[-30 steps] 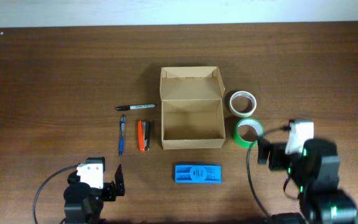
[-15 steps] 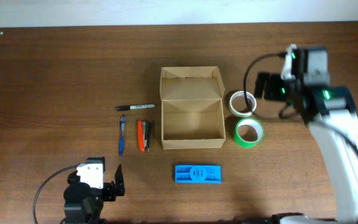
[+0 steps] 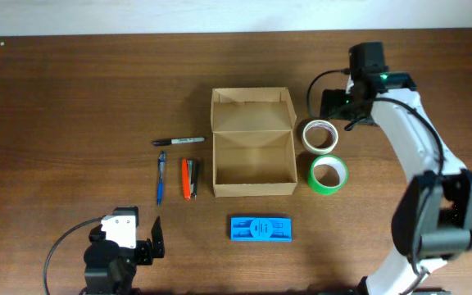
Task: Pack container
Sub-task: 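Reach the right gripper to the white tape roll and grasp its rim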
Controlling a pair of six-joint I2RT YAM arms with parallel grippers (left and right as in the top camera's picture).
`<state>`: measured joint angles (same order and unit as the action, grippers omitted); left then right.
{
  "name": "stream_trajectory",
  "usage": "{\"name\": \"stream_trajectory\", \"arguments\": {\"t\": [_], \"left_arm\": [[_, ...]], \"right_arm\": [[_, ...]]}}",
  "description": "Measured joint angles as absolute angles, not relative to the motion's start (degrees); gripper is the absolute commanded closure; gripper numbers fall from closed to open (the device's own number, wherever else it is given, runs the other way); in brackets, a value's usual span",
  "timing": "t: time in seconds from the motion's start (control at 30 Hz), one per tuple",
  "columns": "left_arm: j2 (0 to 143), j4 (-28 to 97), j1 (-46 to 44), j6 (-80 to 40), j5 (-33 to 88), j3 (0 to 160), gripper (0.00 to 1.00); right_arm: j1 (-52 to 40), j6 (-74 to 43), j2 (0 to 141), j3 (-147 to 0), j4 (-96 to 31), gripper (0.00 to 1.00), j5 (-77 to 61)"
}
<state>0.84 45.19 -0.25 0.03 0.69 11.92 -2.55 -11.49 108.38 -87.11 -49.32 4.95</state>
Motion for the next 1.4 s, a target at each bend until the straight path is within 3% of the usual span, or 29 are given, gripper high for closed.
{"name": "stream_trajectory", "arguments": {"t": [0.47, 0.83, 1.0, 1.2, 1.4], "left_arm": [[0.84, 45.19, -0.25, 0.03, 0.69, 11.92, 0.01], [0.84, 45.19, -0.25, 0.03, 0.69, 11.92, 0.00], [0.84, 45.19, -0.25, 0.03, 0.69, 11.92, 0.00], [0.84, 45.17, -0.25, 0.03, 0.69, 11.92, 0.00], [0.84, 45.19, -0.25, 0.03, 0.69, 11.92, 0.00]], "right_arm": [[2.24, -20.82, 116.33, -87.13, -50.13, 0.08, 0.86], [1.74, -19.59, 120.31, -87.13, -50.57, 0.12, -4.64], [0.75, -19.16, 121.10, -87.13, -50.59, 0.38, -4.89], [0.75, -18.79, 122.10, -87.22, -50.76, 0.56, -5.02], [0.75, -18.37, 122.10, -87.22, -50.65, 0.96, -5.08]]}}
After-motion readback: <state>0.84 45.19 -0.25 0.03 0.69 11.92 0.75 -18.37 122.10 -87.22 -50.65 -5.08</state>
